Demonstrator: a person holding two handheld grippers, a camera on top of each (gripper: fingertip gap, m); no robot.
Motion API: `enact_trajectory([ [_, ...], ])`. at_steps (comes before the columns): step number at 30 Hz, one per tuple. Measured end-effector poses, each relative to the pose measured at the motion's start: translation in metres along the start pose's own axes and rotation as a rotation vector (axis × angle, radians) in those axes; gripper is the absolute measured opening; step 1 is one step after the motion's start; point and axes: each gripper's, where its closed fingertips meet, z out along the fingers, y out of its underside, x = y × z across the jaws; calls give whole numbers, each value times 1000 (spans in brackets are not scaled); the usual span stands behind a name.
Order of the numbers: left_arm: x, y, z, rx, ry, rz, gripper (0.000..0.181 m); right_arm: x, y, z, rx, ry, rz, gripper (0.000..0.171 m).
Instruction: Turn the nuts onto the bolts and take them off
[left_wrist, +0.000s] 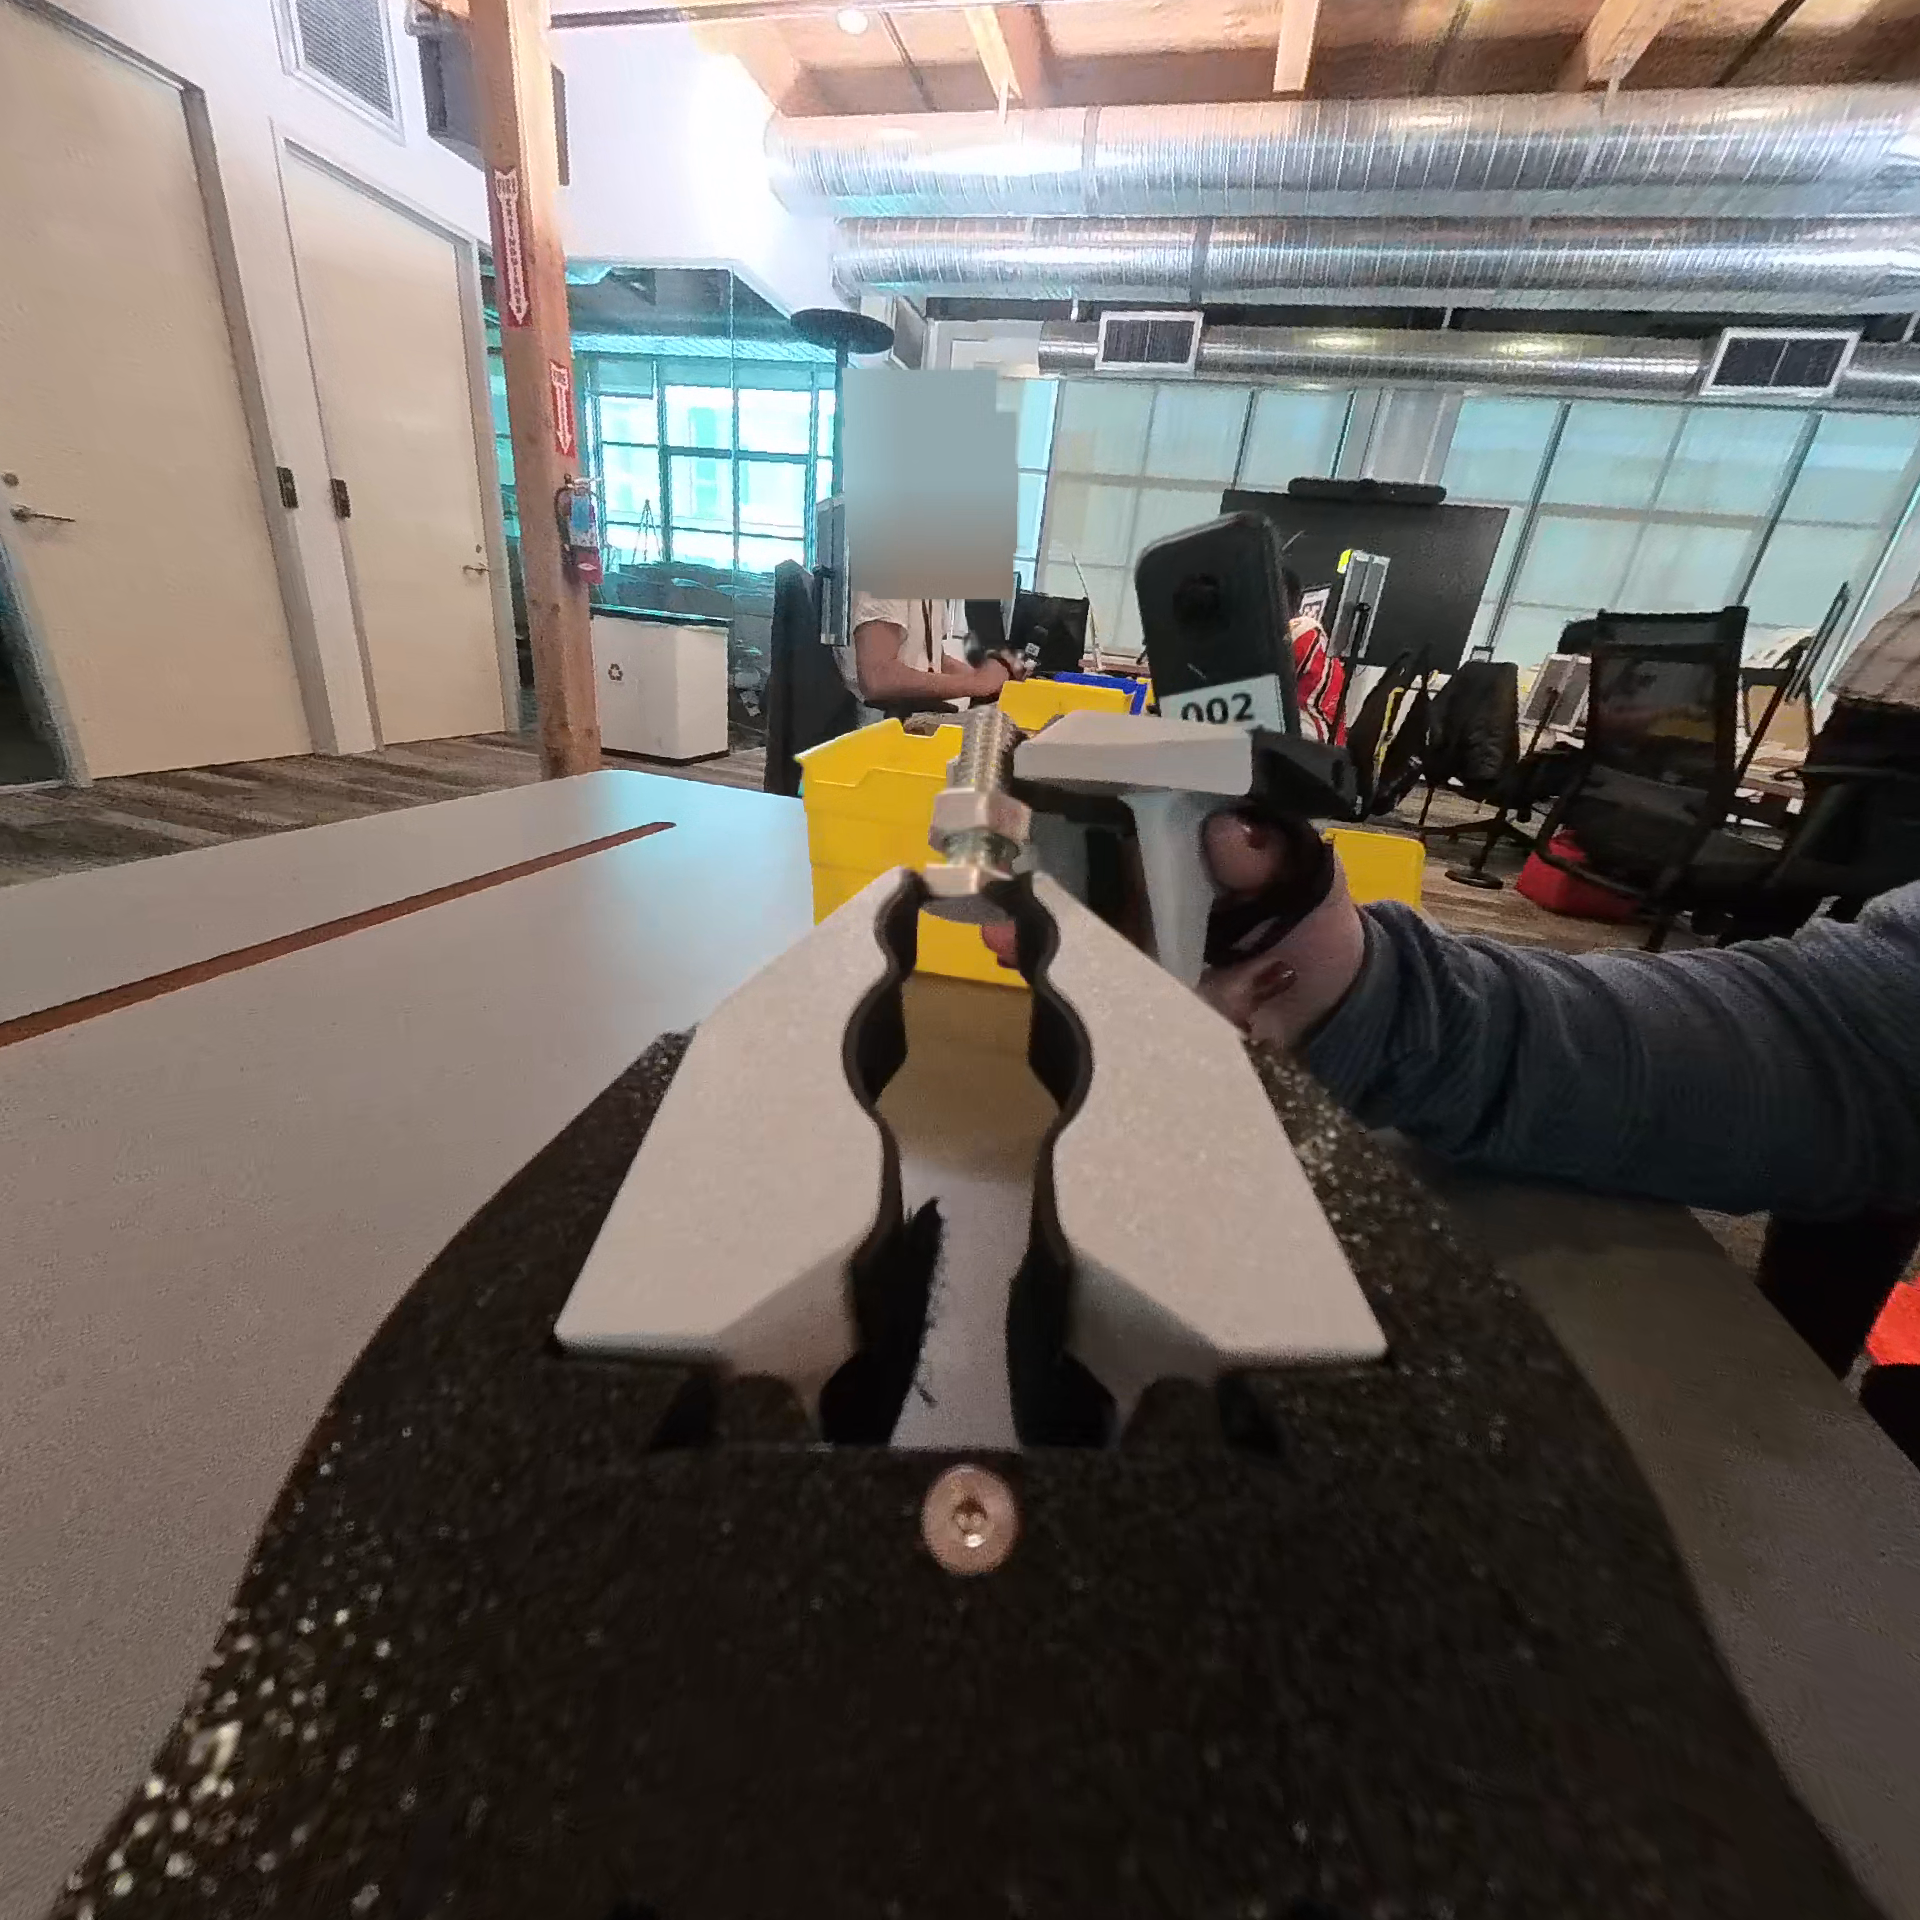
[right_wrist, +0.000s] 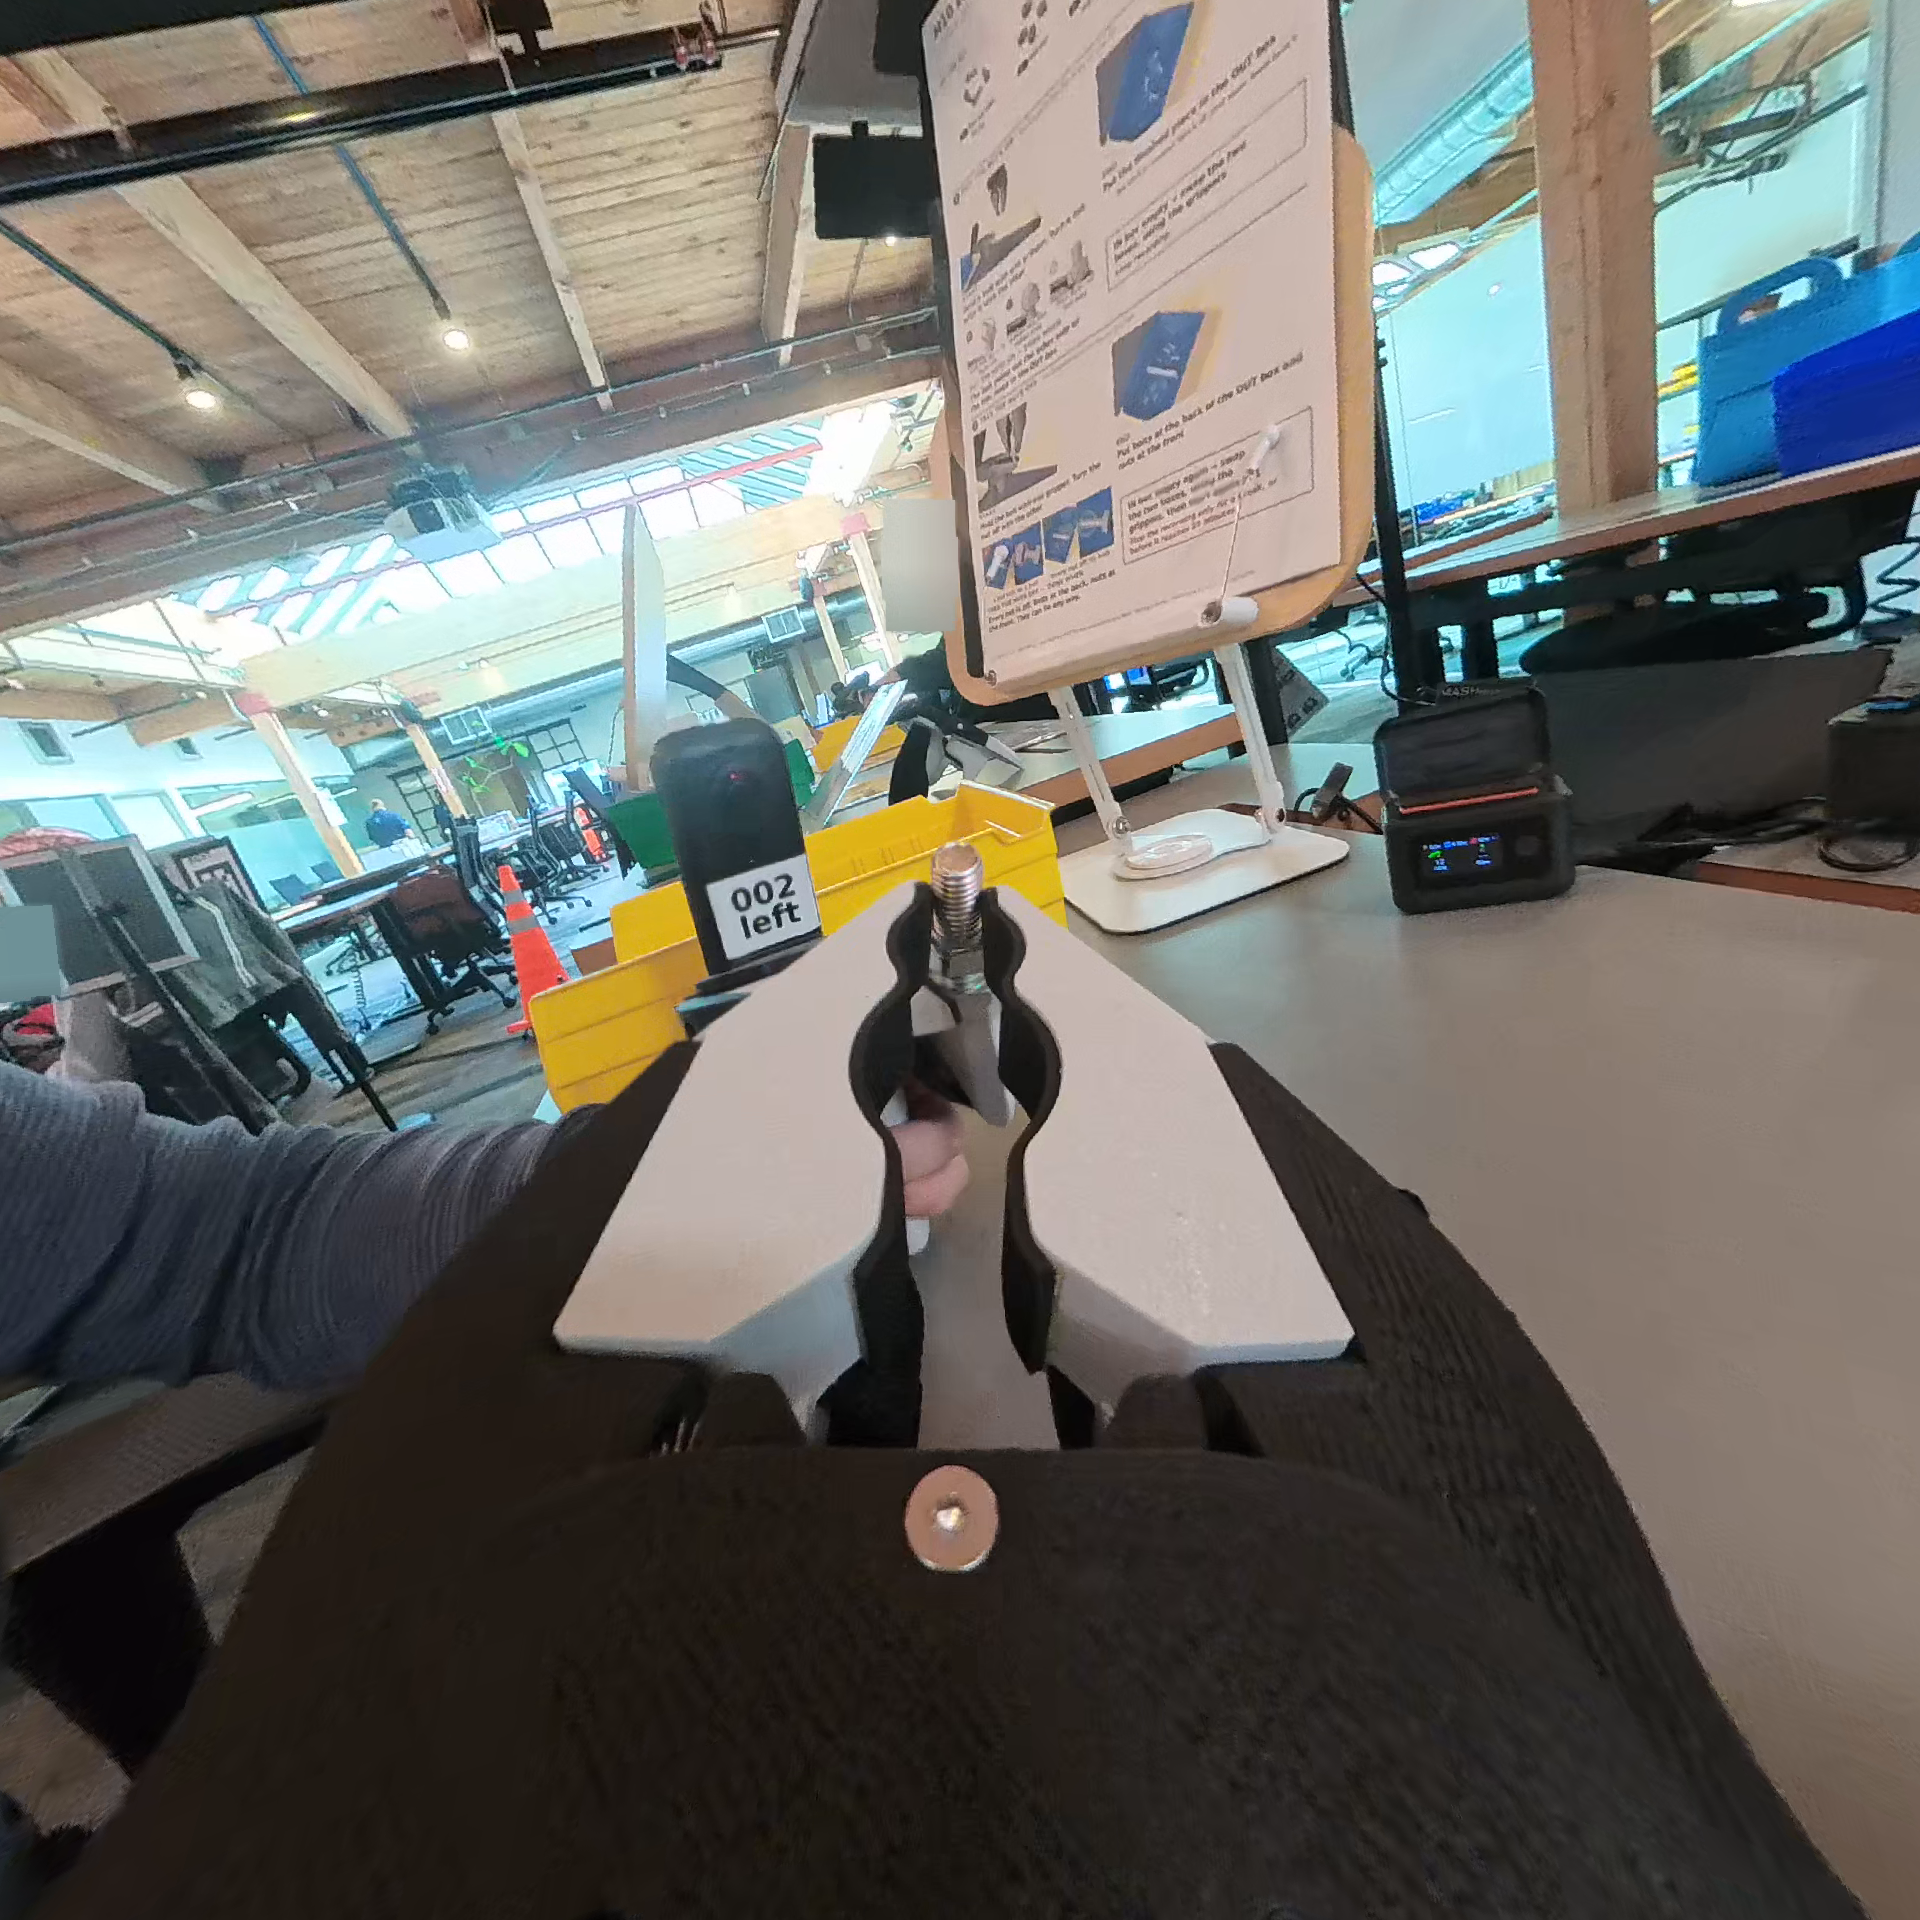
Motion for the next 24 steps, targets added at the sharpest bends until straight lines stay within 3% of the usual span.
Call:
enact_trajectory([
  [6,2,1,2,9,-15,20,17,0,-1,0,-63,47,-90,7],
  [10,-9,1,1,16,-98,39,53,-1,-12,-4,-60,95,-151,6],
  [13,-12,4,2,-1,-119,39,58,-9,-46,-22,-21,188,-226,7],
  [16,-14,4,2,-9,-153,66,57,-14,-88,-72,-44,397,-393,7],
  [19,-14,7,4,-29,-164,91,53,14,-114,-160,-195,779,-501,7],
  [21,-12,9,5,-41,-163,108,50,36,-105,-219,-377,954,-421,7],
  [24,-11,10,6,-50,-168,128,46,64,-67,-280,-651,1033,-184,7],
])
